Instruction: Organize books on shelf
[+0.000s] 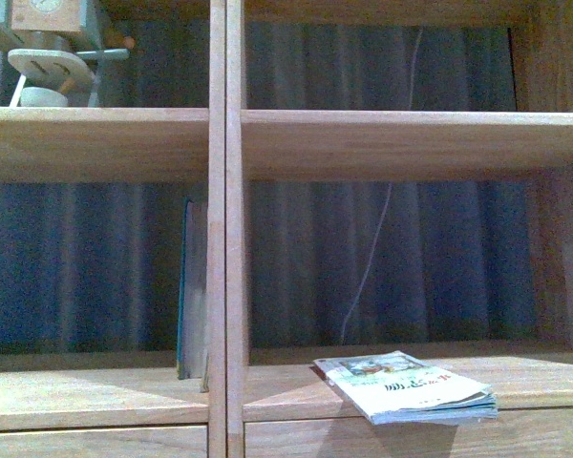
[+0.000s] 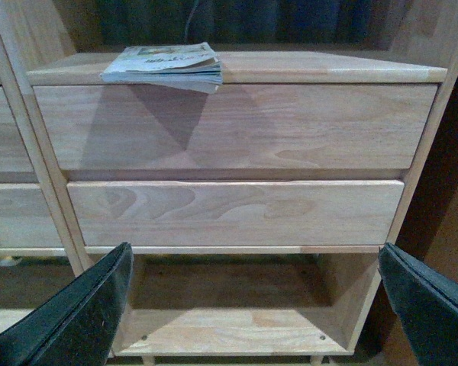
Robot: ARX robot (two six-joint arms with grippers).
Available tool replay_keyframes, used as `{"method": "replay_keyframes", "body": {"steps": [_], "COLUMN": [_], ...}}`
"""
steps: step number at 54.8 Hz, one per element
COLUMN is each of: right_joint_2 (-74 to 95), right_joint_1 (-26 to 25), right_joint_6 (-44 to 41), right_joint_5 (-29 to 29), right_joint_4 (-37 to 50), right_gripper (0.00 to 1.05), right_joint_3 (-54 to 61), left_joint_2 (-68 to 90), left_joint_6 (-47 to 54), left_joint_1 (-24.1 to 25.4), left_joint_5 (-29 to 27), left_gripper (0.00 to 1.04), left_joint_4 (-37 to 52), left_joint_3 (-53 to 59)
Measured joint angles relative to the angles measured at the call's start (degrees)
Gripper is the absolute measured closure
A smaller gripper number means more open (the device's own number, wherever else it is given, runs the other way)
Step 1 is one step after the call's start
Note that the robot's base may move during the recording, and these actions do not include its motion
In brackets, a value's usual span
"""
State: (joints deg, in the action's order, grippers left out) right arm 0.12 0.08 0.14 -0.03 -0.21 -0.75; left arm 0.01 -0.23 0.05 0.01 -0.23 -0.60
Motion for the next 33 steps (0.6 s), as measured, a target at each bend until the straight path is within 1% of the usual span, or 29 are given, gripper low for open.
{"method": "replay_keyframes", "body": {"steps": [2,4,7,11,13,17,20,21,25,33], "right_joint_2": [0.00,0.13,2.49,8.55,13.25,28.22,36.37,38.95,51.82,65.31], "right_joint_1": [0.00,0.44,2.78,3.43,3.39,2.64,2.56,2.64,4.07,7.21], "right_joint_6": [0.00,-0.50,-1.22,0.96,3.08,10.51,16.17,17.44,27.15,37.33], "right_joint_5": [0.00,1.51,9.92,12.28,11.69,7.04,5.01,4.61,1.84,-0.42], "right_joint_4": [0.00,0.37,3.63,6.51,8.72,13.55,14.88,15.30,15.74,15.82], "right_gripper": [0.07,0.07,0.07,0.07,0.07,0.07,0.07,0.07,0.07,0.07], "right_joint_3": [-0.02,0.00,-0.04,-0.70,-1.42,-5.90,-9.68,-10.93,-17.44,-25.44], "left_joint_2": [0.00,0.00,0.00,0.00,0.00,0.00,0.00,0.00,0.00,0.00], "left_joint_6": [0.00,0.00,0.00,0.00,0.00,0.00,0.00,0.00,0.00,0.00], "left_joint_1": [0.00,0.00,0.00,0.00,0.00,0.00,0.00,0.00,0.00,0.00], "left_joint_5": [0.02,0.00,-0.02,0.00,0.00,0.00,0.00,0.00,0.00,0.02], "left_gripper": [0.07,0.07,0.07,0.07,0.07,0.07,0.07,0.07,0.07,0.07], "left_joint_4": [0.00,0.00,0.00,0.00,0.00,0.00,0.00,0.00,0.00,0.00], "left_joint_3": [0.00,0.00,0.00,0.00,0.00,0.00,0.00,0.00,0.00,0.00]}}
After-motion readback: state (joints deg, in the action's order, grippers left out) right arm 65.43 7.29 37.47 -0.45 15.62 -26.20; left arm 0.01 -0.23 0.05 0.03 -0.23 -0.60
